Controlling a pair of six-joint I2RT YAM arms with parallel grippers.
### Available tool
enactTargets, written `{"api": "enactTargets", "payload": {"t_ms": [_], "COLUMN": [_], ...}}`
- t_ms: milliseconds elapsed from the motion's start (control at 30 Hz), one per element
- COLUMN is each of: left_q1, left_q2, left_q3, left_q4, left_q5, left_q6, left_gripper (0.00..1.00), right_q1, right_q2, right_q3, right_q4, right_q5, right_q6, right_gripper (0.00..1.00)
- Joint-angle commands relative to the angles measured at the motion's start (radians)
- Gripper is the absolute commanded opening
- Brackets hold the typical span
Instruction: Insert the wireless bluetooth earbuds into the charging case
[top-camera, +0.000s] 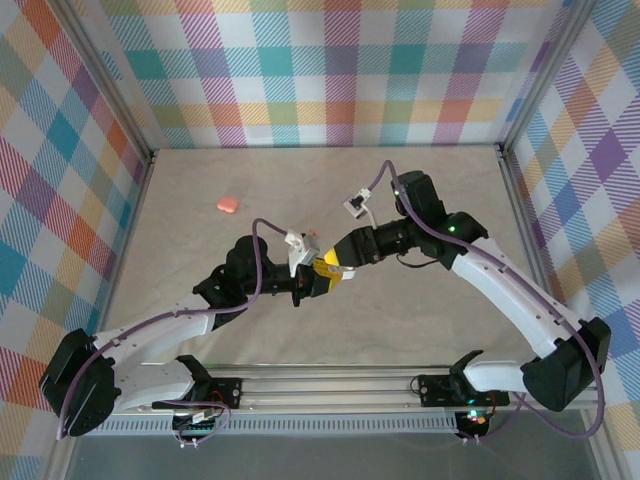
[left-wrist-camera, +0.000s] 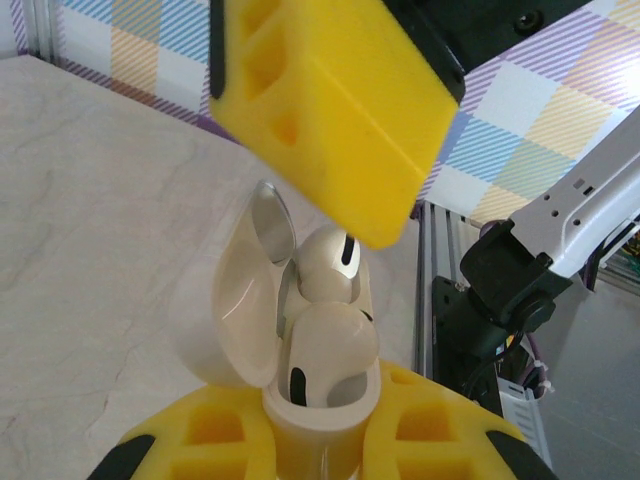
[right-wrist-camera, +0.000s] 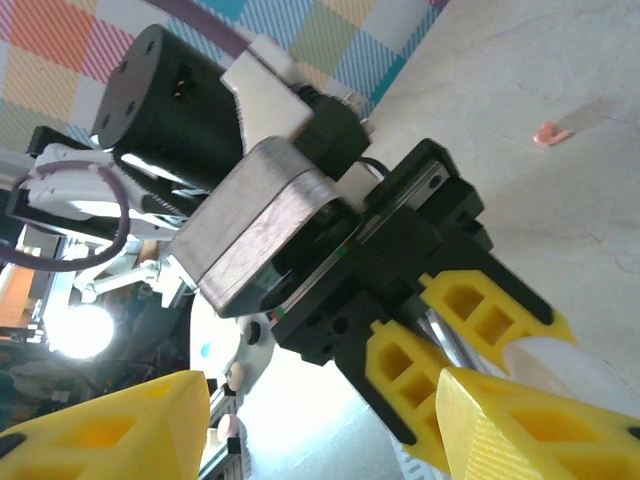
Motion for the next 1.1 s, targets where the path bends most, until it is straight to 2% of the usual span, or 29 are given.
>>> {"api": "enactTargets", "payload": {"t_ms": [0, 267, 533, 700, 900, 1067], "left_q1": [-0.003, -0.004, -0.004, -0.005, -0.004, -0.005], "left_q2": [-0.012, -0.027, -0.011, 0.024, 0.049, 0.053], "left_q3": [0.010, 0.015, 0.043, 0.061, 0.067, 0.048], "left_q4": [0.055, 0.055, 0.052, 0.079, 0.086, 0.072], "left_q5": [0.008, 0.056, 0.065, 0.068, 0.062, 0.042], "left_q6": [-0.018, -0.013, -0.009, -0.014, -0.021, -0.029], "left_gripper": [0.00, 0.00, 0.00, 0.00, 0.00, 0.00], "right_q1": [-0.004, -0.075, -0.074, -0.070, -0.067, -0.066], "right_q2": [-0.048, -0.036, -0.002, 0.018, 0.030, -0.023], "right_q3": [0.020, 0.005, -0.041, -0.089, -0.094, -0.086], "right_q4": [-0.061, -0.122, -0.013, 0.069, 0.053, 0.089], "right_q5": [0.051, 0.304, 0.140, -0.033, -0.084, -0.094], "right_q6": [-0.047, 0.006, 0.063, 0.111, 0.097, 0.071], "right_gripper": [0.63, 0.65, 0.64, 0.64, 0.61, 0.61]}}
